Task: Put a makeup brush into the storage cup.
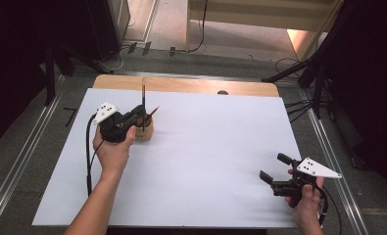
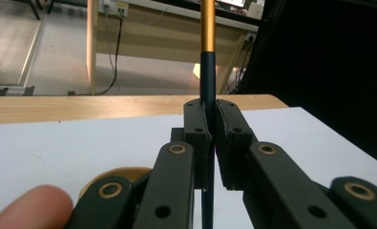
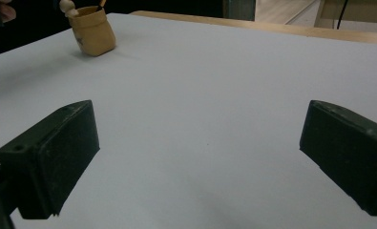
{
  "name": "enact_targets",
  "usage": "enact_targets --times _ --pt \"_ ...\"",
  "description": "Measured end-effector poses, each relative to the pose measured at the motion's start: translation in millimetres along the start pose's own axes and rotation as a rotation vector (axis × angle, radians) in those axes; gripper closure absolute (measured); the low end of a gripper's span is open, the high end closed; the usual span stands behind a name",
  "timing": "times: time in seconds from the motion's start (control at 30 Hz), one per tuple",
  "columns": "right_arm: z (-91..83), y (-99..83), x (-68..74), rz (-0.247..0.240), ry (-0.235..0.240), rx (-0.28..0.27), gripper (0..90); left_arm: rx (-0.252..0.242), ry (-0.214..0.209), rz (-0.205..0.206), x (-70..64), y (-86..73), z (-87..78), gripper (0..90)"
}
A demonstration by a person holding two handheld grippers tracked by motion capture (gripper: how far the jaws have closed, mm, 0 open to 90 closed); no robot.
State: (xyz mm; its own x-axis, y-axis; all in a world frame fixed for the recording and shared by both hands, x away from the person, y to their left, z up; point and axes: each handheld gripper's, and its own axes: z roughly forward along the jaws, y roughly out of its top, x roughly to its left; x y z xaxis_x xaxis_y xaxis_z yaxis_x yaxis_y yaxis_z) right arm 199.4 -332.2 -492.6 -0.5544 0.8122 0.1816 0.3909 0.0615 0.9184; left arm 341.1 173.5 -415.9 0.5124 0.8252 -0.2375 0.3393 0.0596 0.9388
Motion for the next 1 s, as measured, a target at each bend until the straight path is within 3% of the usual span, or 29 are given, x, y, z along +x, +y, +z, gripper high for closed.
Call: enact_targets --times 0.43,1.0 --pt "0.3 -0.1 0.7 0.004 0.004 0.0 0.0 -0.063 0.021 -0.006 5.1 -1.0 4.0 85.0" --pt "0.5 -0.4 0.3 0.0 0.002 0.001 0.0 -0.103 0.055 0.042 6.1 -8.1 15.2 84.9"
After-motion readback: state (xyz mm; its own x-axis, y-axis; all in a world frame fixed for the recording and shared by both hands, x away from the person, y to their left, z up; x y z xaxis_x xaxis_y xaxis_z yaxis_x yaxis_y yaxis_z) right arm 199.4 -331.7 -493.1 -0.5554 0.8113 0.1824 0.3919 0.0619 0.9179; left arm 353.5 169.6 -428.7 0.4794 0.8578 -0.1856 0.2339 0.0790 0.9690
